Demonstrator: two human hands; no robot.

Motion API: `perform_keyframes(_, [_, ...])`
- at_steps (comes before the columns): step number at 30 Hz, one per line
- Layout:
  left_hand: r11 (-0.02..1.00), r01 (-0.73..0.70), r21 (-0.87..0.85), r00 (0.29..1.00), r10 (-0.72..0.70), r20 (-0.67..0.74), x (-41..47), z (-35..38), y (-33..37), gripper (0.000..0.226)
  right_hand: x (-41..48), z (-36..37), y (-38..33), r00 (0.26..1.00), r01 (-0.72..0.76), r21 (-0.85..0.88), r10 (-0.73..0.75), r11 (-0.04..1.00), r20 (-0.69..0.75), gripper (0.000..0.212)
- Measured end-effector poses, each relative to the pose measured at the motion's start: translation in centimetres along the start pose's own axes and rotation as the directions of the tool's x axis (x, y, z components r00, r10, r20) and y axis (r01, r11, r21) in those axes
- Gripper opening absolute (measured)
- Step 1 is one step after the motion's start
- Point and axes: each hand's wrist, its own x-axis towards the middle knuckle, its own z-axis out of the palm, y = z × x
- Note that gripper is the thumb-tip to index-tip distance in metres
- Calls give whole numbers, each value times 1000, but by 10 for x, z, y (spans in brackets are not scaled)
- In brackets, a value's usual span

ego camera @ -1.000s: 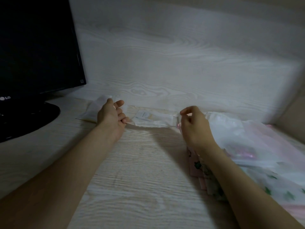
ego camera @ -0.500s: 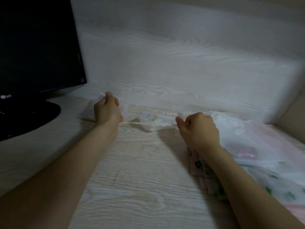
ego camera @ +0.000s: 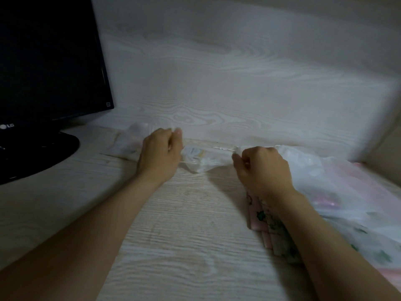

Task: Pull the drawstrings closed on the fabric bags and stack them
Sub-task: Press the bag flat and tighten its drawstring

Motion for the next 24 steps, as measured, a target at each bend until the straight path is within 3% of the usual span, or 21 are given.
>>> perform_keyframes(3, [992, -70, 108, 976, 46, 214, -5, -3, 1, 33, -1, 2, 9, 984, 156, 175, -169, 972, 63, 64])
perform_keyframes(5, [981, -75, 177, 974, 35, 222, -6, -8, 8, 35, -1, 3, 11, 961, 208, 119, -226, 971, 162, 67])
perform_keyframes(7, [961, -74, 267, 983, 25, 182, -5, -14, 16, 54, -2, 0, 10, 944, 211, 57, -219, 976, 246, 71])
perform_keyframes(9, [941, -7, 338, 980, -60, 189, -4, -20, 27, 76, -4, -2, 6, 955, 195, -27, -183, 980, 232, 47])
perform_keyframes(11, [918, 81, 389, 956, -181, 229, -2, -24, 34, 82, -5, -3, 1, 980, 144, -68, -133, 987, 148, 20])
perform_keyframes(15, [915, 90, 394, 894, -249, 374, -1, -29, 31, 55, -4, -3, -1, 998, -4, 93, -2, 996, 64, 12])
perform_keyframes(20, [908, 45, 417, 823, -270, 499, -1, -31, 36, 45, -6, 3, -10, 988, -121, 276, 89, 954, 127, 13])
perform_keyframes(22, [916, -5, 400, 798, -238, 554, -2, -32, 34, 33, -6, 4, -14, 975, -199, 381, 141, 903, 174, 11])
perform_keyframes(24, [937, -53, 345, 793, -170, 585, -2, -32, 32, 15, -7, 3, -20, 943, -316, 547, 191, 775, 274, 11])
